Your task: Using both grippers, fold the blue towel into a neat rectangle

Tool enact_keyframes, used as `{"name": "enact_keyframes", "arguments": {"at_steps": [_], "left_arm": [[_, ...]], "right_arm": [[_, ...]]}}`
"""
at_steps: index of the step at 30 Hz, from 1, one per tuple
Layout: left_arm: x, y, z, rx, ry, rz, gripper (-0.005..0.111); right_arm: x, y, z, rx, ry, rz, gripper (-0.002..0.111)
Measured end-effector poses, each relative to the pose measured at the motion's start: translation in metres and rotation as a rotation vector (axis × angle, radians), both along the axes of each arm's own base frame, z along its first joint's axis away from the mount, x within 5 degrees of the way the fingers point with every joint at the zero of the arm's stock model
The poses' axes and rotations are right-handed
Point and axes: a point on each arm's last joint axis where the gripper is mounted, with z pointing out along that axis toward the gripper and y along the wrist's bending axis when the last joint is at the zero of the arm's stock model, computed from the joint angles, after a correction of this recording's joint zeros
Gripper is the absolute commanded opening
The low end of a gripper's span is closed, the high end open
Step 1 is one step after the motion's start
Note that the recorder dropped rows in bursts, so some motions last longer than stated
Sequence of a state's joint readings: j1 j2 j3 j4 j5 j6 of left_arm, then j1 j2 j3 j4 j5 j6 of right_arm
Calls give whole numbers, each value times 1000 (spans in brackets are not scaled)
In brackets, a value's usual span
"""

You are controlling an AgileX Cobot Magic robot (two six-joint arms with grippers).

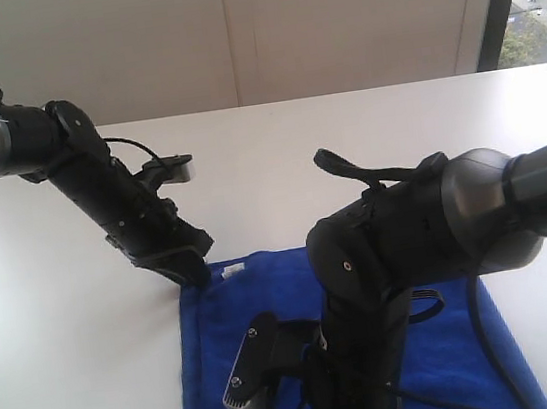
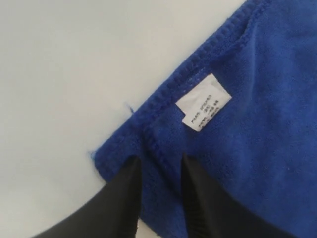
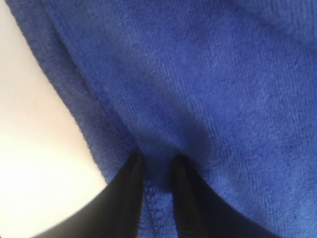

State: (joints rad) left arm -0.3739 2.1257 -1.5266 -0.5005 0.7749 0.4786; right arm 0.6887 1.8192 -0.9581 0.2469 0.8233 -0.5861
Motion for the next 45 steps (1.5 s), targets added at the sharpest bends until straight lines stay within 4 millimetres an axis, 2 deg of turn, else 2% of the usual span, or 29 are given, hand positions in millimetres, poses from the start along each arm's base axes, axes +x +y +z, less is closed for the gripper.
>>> {"name": "enact_keyframes", "arguments": {"at_steps": [14, 24, 45], "left_arm": [[-3, -6, -6, -88, 34, 15, 34], [-1, 0, -8, -13, 4, 12, 34], [4, 5, 6, -7, -49, 67, 41]], "right_arm": [[0, 0, 0, 0, 0, 0, 22], [0, 0, 0, 0, 0, 0, 22], [0, 0, 0, 0, 0, 0, 22]]}}
